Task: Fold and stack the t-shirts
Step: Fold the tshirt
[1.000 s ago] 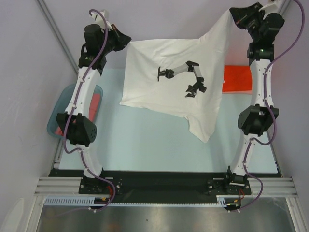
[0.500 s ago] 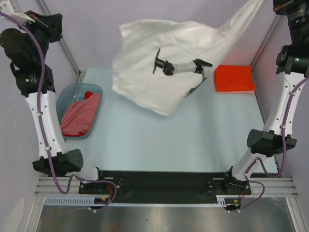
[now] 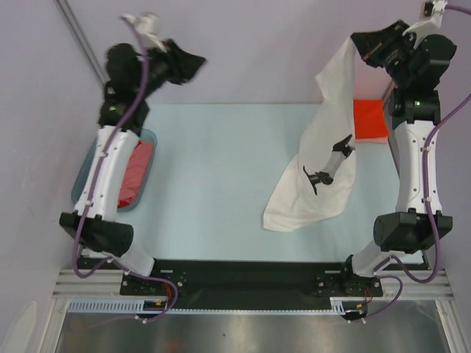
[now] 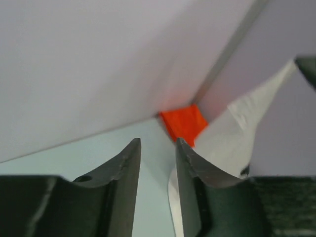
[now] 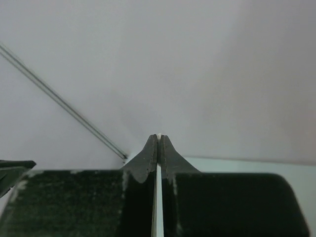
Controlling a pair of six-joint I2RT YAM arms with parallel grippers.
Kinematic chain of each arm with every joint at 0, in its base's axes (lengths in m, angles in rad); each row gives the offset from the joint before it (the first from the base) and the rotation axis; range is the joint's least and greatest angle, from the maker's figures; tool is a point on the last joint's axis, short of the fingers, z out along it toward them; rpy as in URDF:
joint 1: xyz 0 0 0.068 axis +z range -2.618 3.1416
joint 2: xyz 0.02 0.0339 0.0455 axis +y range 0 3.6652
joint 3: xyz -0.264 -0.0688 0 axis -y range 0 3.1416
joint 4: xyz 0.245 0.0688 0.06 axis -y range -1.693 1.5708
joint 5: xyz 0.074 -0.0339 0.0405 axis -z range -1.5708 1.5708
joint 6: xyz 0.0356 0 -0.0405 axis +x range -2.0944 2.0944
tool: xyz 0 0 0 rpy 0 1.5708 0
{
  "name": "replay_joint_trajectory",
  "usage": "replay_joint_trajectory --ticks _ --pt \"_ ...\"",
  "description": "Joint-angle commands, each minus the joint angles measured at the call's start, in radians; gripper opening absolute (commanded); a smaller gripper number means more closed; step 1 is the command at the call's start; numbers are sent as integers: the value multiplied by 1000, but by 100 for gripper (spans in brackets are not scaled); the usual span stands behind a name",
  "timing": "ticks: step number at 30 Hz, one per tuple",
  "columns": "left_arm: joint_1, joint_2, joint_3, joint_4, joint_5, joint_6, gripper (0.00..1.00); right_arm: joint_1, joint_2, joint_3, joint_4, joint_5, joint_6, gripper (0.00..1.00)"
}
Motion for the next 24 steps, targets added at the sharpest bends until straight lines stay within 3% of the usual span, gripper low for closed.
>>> replay_joint_trajectory --ticks 1,3,5,9,12,13,15,20,22,24 --pt "-197 141 -64 -190 81 203 45 -13 -144 -115 -68 75 -146 0" --pt "-295 184 -108 -165 106 235 60 -48 -198 -181 -77 70 -153 0" --pt "-360 235 -186 -78 124 275 66 -74 -233 -279 -36 43 -110 0" --pt "-412 368 -159 -76 120 271 65 -90 -266 -281 -71 49 -125 0" --pt "-434 451 -150 -78 138 220 62 -94 -279 -277 -171 145 -179 0" --pt "-441 459 -168 -64 131 228 64 -102 -287 -278 -180 154 -190 0" --pt "-466 466 -223 -24 112 234 82 -110 -292 -272 -200 161 -204 0" --pt "-518 554 -217 31 177 166 83 -136 -295 -281 -231 188 -147 0" --pt "-550 595 -187 2 111 182 91 -139 -286 -277 -226 147 -109 0" --pt "-593 649 -141 -123 -31 194 90 -139 -287 -281 -212 119 -89 0"
